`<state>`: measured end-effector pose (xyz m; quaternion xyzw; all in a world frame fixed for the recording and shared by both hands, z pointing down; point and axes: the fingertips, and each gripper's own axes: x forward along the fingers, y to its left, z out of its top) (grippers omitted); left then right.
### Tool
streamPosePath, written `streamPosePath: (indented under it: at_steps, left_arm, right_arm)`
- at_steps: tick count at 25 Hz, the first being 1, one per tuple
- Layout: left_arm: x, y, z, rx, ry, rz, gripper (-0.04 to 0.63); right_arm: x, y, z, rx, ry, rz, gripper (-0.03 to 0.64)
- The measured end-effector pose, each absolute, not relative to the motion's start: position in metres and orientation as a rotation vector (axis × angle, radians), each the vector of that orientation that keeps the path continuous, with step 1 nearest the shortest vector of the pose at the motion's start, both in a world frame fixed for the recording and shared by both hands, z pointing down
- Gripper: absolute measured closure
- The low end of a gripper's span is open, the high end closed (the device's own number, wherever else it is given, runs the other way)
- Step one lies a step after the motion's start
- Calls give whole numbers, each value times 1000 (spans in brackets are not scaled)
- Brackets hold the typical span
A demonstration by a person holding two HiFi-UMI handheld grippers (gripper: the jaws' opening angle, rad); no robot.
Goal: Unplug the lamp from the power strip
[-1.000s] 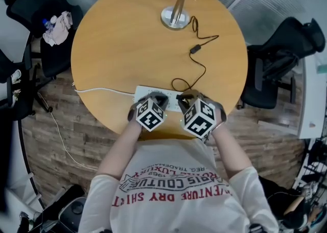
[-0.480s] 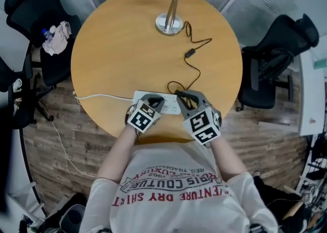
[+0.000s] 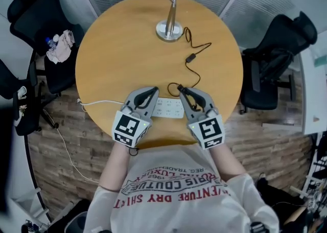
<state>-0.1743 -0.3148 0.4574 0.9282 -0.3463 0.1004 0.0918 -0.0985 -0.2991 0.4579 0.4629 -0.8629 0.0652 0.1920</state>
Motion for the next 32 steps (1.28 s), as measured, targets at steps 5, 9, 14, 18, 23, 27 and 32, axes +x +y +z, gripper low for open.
streamPosePath:
  at_steps: [5,9,14,18,23,27,32]
  left_arm:
    - [-197,-316,413,2776,-1174,66,568]
    - [-205,-308,400,2774,-1167,-45,568]
    - [-209,-307,400,2754,-1164,-77,568]
    - [-208,-308,408,2740,-1163,-47,568]
    - [-205,-307,409,2747,-1150,-30,568]
    - [-199,-303,410,2754,-1120,-22,568]
    - [-192,-300,414,2768,-1084,10,568]
  right_arm:
    - [-103,-301,432,1355,-2537,63,545]
    - [-104,-298,419,1391,-2593,16,545]
    - [-98,-293,408,1442,-2619,-1,545]
    - [-92,-291,408,1475,-2610,18,545]
    - [-90,-289,410,1482,-2591,-8,545]
    - [-91,-287,413,1486,-2578,5,545]
    - [-94,-286,415,1492,-2569,8,545]
